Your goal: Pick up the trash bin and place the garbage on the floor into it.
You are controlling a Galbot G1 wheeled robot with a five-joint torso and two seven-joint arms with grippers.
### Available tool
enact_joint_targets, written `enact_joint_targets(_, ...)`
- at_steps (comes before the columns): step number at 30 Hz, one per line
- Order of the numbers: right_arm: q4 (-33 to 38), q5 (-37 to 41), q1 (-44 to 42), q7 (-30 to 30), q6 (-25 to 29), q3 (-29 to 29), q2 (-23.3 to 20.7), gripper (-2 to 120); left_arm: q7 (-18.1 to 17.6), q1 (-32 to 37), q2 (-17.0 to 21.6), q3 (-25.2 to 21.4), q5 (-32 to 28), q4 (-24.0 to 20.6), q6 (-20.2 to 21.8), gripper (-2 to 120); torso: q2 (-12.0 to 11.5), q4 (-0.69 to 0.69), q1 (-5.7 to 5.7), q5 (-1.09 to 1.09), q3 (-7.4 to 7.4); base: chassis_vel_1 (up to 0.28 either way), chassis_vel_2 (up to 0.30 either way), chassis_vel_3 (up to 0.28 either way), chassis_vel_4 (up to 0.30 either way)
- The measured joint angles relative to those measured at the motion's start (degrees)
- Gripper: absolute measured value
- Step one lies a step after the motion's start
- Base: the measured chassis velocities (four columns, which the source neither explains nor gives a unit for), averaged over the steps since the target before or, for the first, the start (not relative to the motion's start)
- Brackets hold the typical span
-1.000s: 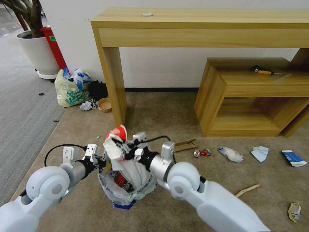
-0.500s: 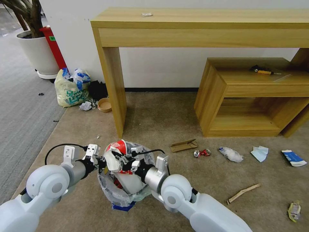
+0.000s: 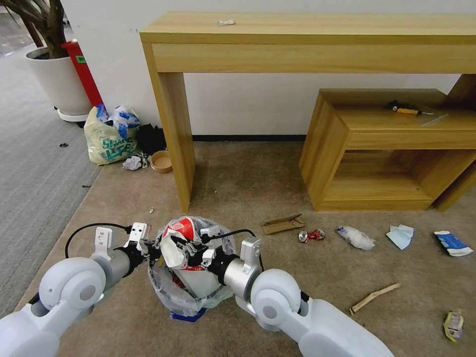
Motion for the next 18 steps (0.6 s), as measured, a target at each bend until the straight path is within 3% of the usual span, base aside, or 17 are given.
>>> enact_joint_targets(18, -2.4, 5.8, -1.8, 6.7, -3.0, 1.2, 1.3, 0, -0.3, -0.4, 0.2, -0.3, -0.4, -0.8, 0.1, 0, 0.0, 0.0, 0.0, 0.0, 0.0, 0.0, 0.0, 0.0, 0.0)
